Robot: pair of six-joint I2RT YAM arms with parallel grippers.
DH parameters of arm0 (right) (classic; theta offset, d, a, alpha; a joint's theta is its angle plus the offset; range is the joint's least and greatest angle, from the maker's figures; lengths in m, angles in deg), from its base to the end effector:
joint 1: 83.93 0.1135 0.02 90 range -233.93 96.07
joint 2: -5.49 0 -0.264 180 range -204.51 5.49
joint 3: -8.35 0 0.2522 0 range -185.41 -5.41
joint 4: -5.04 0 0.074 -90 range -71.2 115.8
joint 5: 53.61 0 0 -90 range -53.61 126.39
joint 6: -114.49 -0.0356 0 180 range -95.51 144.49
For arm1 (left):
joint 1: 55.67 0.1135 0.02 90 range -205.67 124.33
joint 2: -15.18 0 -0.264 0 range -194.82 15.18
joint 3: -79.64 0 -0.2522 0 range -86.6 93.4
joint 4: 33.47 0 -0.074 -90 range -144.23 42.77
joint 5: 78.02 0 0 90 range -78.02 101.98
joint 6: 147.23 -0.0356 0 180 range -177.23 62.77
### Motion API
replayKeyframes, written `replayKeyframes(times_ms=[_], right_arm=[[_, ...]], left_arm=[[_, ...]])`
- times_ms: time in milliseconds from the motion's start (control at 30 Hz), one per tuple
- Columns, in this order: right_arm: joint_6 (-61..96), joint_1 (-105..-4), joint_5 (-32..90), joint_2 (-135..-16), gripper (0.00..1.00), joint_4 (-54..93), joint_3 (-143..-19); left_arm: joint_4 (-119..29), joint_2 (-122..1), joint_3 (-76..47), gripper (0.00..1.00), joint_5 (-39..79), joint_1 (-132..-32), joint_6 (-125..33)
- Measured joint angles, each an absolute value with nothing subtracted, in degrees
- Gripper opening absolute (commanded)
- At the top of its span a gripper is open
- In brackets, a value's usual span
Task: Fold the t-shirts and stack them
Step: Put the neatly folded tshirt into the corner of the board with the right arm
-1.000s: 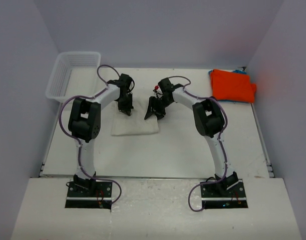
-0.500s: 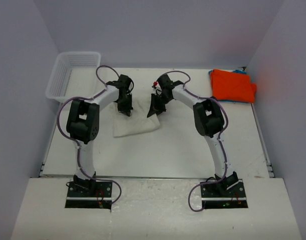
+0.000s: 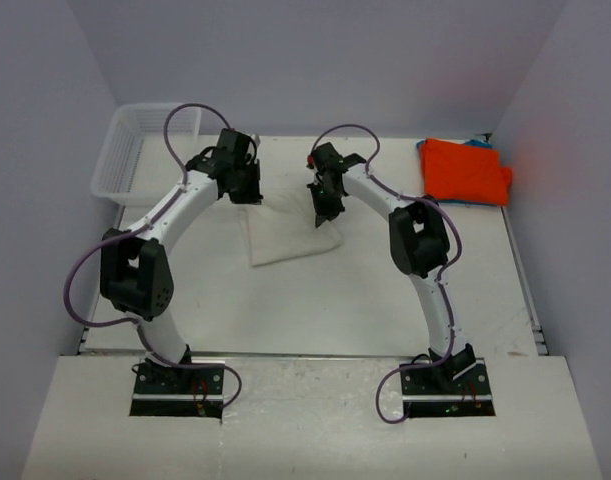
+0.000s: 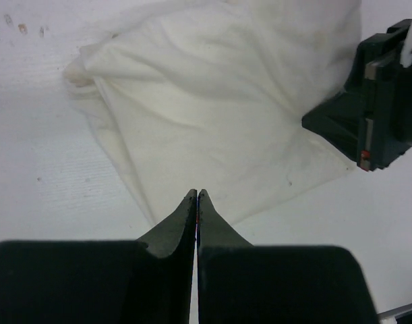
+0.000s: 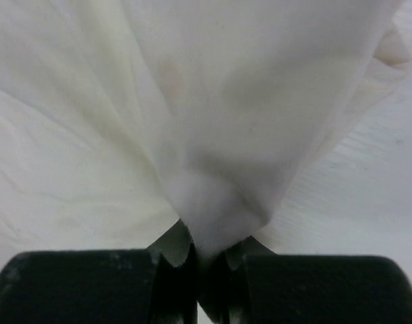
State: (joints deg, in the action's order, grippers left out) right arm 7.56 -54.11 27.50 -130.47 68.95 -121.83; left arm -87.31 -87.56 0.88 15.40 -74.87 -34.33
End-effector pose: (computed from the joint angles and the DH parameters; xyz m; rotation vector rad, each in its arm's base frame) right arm 0.4298 0.2527 0.1692 -0.3593 2.8272 0.4058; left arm 0.3701 -0.1311 0.2743 -0.0591 2.5739 -0.3603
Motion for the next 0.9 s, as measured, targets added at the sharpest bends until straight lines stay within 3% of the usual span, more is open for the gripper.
replayKeyframes(times_ms=[400,900], right_arm=[[13.8,-54.6,51.9,-122.7,0.00,70.5,-120.6],[19.1,-65.0,69.3,-122.6,0.00,71.5,-125.7]], left_arm=[[-85.0,-83.9,-7.2,0.00,17.0,-78.6,-34.3],[-82.0,-83.7,-15.1,0.00,19.4,-82.6,-34.2]])
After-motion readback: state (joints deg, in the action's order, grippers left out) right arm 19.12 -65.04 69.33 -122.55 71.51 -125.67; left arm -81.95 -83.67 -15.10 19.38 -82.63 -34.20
